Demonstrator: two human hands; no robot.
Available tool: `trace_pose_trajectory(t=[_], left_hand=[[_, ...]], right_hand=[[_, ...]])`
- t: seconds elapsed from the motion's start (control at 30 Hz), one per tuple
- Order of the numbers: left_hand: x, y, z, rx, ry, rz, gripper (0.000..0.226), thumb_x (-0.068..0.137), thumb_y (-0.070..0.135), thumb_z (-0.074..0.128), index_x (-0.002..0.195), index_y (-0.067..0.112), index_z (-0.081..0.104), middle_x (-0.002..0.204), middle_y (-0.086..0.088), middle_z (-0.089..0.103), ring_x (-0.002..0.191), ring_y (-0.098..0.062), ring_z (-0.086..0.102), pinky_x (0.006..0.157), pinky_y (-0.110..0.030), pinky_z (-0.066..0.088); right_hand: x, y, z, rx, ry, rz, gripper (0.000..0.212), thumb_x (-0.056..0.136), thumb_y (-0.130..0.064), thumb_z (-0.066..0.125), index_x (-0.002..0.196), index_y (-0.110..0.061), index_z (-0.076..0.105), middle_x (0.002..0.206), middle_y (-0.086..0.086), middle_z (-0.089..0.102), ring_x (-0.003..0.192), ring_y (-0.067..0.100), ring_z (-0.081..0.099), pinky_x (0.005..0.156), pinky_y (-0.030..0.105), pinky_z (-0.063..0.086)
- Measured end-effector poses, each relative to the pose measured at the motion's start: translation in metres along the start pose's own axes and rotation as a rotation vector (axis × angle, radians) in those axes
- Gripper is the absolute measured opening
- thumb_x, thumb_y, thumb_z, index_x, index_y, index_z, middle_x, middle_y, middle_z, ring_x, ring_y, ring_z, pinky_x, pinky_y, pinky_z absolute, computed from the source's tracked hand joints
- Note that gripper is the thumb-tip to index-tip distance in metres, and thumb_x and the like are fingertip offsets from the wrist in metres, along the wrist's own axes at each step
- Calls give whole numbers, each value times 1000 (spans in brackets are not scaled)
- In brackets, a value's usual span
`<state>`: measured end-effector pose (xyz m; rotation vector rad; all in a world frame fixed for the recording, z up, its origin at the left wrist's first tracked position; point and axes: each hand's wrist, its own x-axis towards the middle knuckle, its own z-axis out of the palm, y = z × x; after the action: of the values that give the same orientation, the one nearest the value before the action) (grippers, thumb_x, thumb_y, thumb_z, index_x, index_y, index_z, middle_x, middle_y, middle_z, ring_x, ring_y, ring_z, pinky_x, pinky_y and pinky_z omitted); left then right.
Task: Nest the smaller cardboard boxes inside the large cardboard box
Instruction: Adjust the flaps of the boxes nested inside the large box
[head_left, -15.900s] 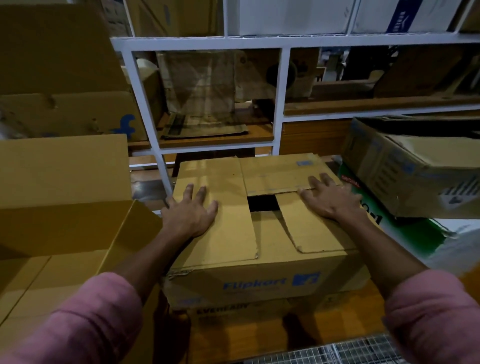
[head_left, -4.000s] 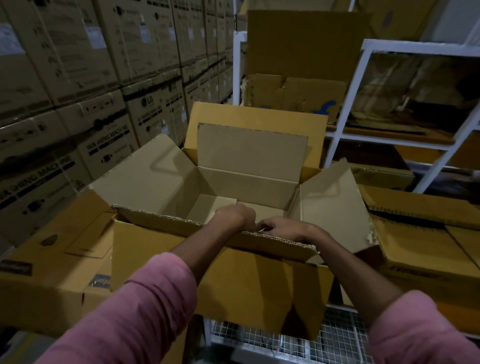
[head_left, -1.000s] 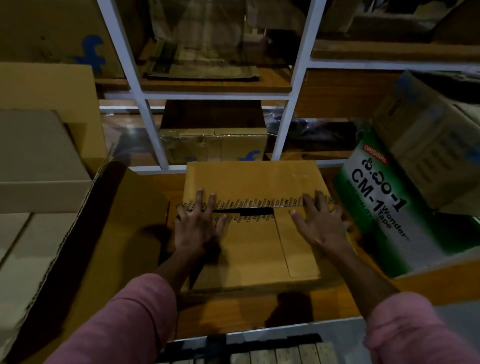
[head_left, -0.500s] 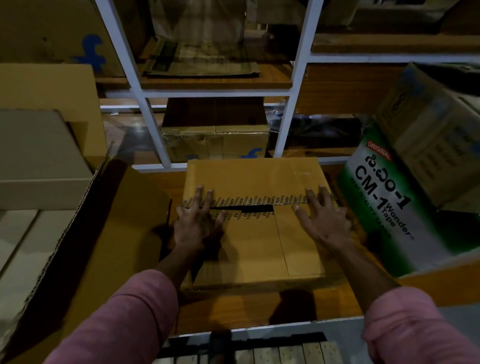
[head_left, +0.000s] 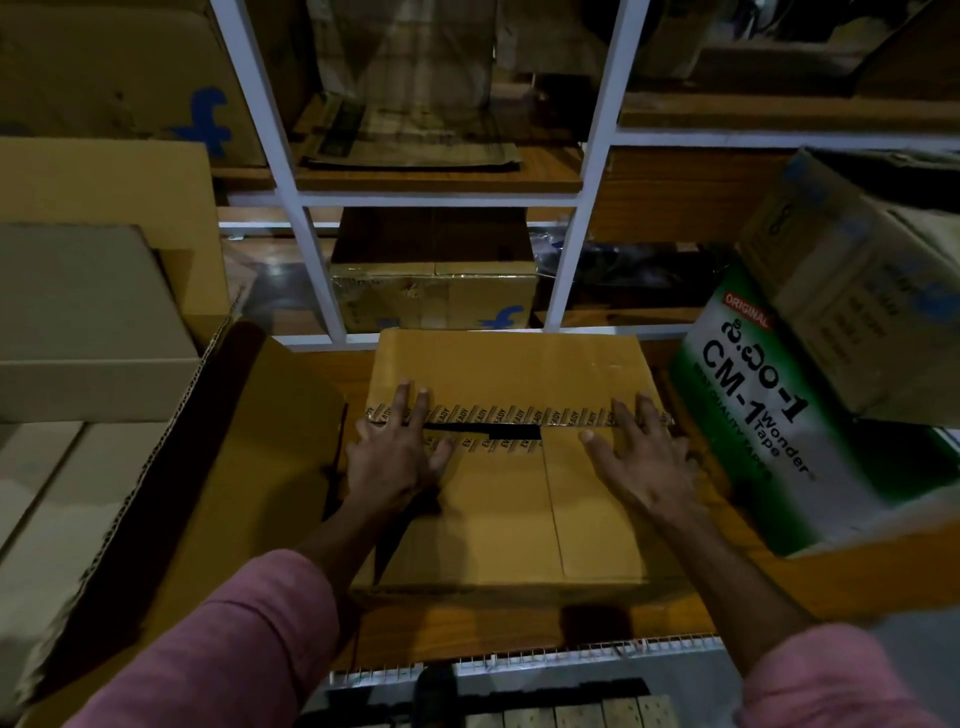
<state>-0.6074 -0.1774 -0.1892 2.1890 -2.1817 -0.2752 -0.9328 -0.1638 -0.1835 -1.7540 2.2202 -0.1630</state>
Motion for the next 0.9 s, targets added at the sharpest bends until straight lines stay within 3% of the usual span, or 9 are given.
trace_pose_trajectory(t=[0.17, 0.37, 0.9], left_hand=[[2, -5, -17, -23, 20, 8, 86, 88, 81, 22, 159, 40, -3, 168, 13, -15, 134, -51, 35, 103, -63, 37], [1, 8, -71, -30, 185, 33, 81, 92, 76, 22, 161, 38, 3, 170, 12, -10, 135, -52, 35, 102, -63, 37], [-38, 20, -246, -76, 452, 90, 79, 89, 73, 26, 159, 39, 16, 170, 10, 6, 143, -53, 27, 110, -70, 28]], right_hand=[[-5, -6, -22, -22, 57, -40, 90, 84, -88, 16, 160, -40, 19, 172, -2, 1, 144, 55, 22, 112, 68, 24], [2, -15, -73, 6, 224, -83, 88, 83, -89, 20, 156, -40, 27, 171, 1, 12, 141, 53, 32, 109, 68, 31], [-49, -58, -225, 76, 494, -164, 80, 89, -80, 34, 157, -38, 29, 170, 2, 17, 146, 49, 27, 112, 69, 30]])
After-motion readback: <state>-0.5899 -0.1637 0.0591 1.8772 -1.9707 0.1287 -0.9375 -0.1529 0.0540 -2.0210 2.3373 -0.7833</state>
